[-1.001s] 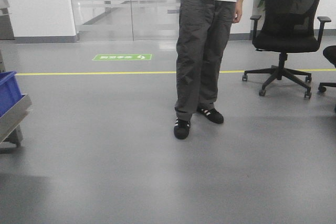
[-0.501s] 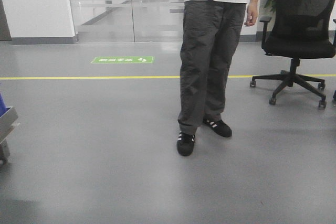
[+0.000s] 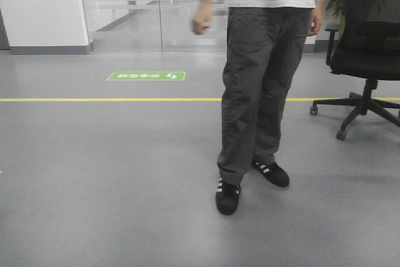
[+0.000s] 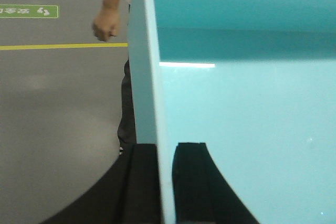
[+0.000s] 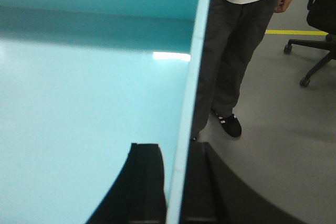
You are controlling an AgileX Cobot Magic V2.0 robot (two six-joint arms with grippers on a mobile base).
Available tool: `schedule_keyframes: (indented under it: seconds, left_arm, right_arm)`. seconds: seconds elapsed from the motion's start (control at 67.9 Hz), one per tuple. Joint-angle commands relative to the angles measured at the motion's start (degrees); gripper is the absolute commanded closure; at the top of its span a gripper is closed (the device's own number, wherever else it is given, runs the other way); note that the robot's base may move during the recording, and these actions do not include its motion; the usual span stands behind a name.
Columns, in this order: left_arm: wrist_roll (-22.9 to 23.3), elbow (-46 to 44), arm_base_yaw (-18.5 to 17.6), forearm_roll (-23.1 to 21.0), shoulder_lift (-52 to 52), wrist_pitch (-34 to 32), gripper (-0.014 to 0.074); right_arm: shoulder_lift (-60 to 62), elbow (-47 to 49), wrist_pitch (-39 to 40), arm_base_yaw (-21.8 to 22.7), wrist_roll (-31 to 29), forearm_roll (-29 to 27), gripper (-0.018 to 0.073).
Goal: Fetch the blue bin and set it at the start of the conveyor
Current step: 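Hold the teal bin with both grippers while the base drives away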
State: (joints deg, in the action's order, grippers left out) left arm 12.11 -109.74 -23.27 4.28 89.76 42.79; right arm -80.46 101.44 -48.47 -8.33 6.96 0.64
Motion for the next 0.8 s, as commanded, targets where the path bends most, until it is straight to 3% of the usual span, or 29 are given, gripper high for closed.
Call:
schedule_keyframes:
  seconds: [0.0,0.78]
  left_arm:
    - [-0.12,-0.75,-0.46,-2.57,-0.8,-2.98,0.0708]
    - [-0.12,-0.75,-0.46,-2.47,-0.8,-3.12,0.0708]
  right_arm:
    - [0.5,0.48,4.03,-0.25,-0.96,-1.2,0.0711]
    - [0.5,0.48,4.03,-0.25,-0.96,-1.2,0.0711]
